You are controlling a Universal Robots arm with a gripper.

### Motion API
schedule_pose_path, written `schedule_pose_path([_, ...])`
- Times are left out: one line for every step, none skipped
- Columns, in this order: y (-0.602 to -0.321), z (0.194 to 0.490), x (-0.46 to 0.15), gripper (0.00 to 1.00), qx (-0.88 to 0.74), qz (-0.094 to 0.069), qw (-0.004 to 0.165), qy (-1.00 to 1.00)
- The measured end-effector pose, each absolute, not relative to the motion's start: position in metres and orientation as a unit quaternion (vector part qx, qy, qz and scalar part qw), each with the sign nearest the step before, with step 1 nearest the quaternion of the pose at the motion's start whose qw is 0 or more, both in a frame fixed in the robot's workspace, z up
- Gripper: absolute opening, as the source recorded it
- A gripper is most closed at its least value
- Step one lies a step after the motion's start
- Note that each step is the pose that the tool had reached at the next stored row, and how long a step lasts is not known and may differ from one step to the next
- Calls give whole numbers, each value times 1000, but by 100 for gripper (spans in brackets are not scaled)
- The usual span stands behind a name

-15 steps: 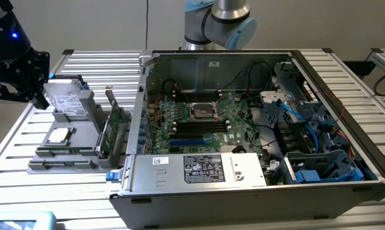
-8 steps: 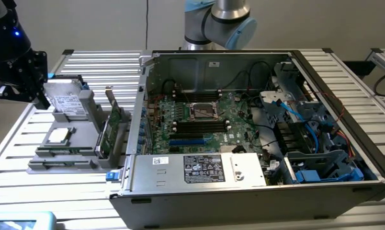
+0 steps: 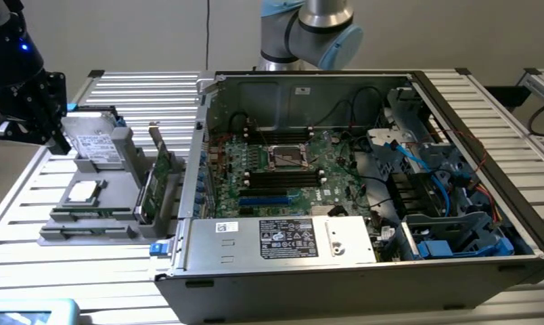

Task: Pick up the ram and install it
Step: 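Pick up the ram and move it above insertion slot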

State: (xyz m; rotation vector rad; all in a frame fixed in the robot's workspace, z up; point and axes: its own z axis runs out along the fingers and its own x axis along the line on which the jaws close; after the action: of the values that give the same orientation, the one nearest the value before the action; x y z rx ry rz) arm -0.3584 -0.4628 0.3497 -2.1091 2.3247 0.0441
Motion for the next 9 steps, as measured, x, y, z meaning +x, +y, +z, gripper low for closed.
schedule_pose_path([-463, 350, -358, 11, -672, 14, 1, 741])
schedule_pose_path([-463, 350, -358, 11, -672, 14, 1, 741])
schedule_pose_path([-463, 350, -358, 11, -672, 14, 1, 741])
schedule_pose_path([-463, 350, -358, 11, -672, 14, 1, 741])
schedule_pose_path([-463, 350, -358, 11, -672, 14, 1, 741])
schedule_pose_path([-463, 350, -358, 11, -672, 14, 1, 741])
schedule_pose_path([-463, 350, -358, 11, -672, 14, 1, 741])
schedule_pose_path([-463, 350, -358, 11, -672, 14, 1, 741])
schedule_pose_path([-463, 350, -358, 12, -672, 14, 1, 741])
